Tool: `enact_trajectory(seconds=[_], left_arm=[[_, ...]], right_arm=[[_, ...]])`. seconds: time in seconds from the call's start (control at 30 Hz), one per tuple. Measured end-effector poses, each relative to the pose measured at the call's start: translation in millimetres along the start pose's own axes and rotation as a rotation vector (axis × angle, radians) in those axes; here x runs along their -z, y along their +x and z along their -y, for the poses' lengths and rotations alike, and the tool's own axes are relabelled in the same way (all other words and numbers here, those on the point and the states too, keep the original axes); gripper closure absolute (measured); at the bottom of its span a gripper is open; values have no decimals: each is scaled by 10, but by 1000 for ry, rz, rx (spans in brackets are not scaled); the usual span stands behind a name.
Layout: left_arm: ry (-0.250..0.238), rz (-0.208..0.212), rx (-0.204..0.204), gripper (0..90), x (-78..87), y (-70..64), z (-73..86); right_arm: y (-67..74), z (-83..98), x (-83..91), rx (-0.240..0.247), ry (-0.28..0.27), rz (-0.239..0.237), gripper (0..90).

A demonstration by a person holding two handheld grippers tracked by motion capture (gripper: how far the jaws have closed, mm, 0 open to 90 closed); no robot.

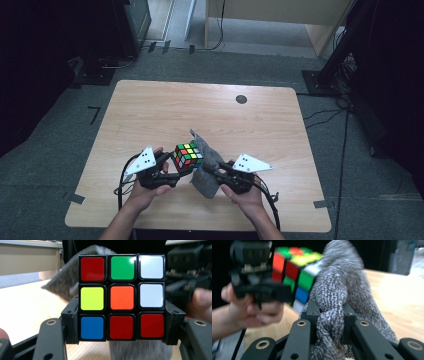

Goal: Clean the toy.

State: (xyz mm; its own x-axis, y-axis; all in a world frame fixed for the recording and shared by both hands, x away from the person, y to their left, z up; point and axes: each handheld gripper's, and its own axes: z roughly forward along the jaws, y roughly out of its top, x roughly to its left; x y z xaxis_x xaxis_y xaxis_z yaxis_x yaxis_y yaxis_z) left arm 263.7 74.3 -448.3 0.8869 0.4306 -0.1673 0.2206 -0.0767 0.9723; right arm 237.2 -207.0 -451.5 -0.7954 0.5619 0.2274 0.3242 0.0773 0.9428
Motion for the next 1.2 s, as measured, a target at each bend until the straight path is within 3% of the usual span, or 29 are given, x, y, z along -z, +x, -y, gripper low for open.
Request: enact_trajectory(seconds=[0.13, 0.17, 0.23, 0.33, 0.4, 0.47, 0.63, 0.7, 0.8, 0.87, 0.93, 1.1, 1.2], left_arm=[[-2, -20, 9, 343, 12, 17, -7], [-1, -26, 11, 343, 9, 16, -5], [3, -28, 11, 343, 4, 17, -1], [16, -29, 1, 343, -17, 5, 8], [17, -23, 4, 343, -27, 0, 10], [13, -22, 8, 343, -24, 0, 7], [7, -36, 21, 343, -2, 23, -3], [10, -36, 22, 343, -6, 25, 1], [23, -31, 16, 343, -34, 10, 14], [27, -24, 17, 343, -51, -3, 20], [26, -21, 16, 343, -51, -6, 17], [12, -36, 36, 343, -6, 36, -1], [12, -35, 40, 343, 4, 47, -1]], right_arm=[[15, 113, -164, 28, 146, -56, 760], [6, 124, -178, 24, 154, -59, 760], [-35, 104, -147, -8, 131, -30, 760], [-85, 31, -12, -50, 0, 25, 760], [-66, 1, 35, -45, -47, 28, 759], [-20, 21, -1, -5, -23, 27, 759], [46, 150, -203, 44, 145, -23, 759], [25, 135, -192, 42, 142, -11, 759], [-81, 57, -42, -30, 22, 25, 760], [-87, 26, 17, -32, -23, 30, 759], [-48, 49, -28, -11, 7, 17, 756], [52, 177, -219, 66, 155, -40, 758], [14, 129, -163, 70, 129, 5, 759]])
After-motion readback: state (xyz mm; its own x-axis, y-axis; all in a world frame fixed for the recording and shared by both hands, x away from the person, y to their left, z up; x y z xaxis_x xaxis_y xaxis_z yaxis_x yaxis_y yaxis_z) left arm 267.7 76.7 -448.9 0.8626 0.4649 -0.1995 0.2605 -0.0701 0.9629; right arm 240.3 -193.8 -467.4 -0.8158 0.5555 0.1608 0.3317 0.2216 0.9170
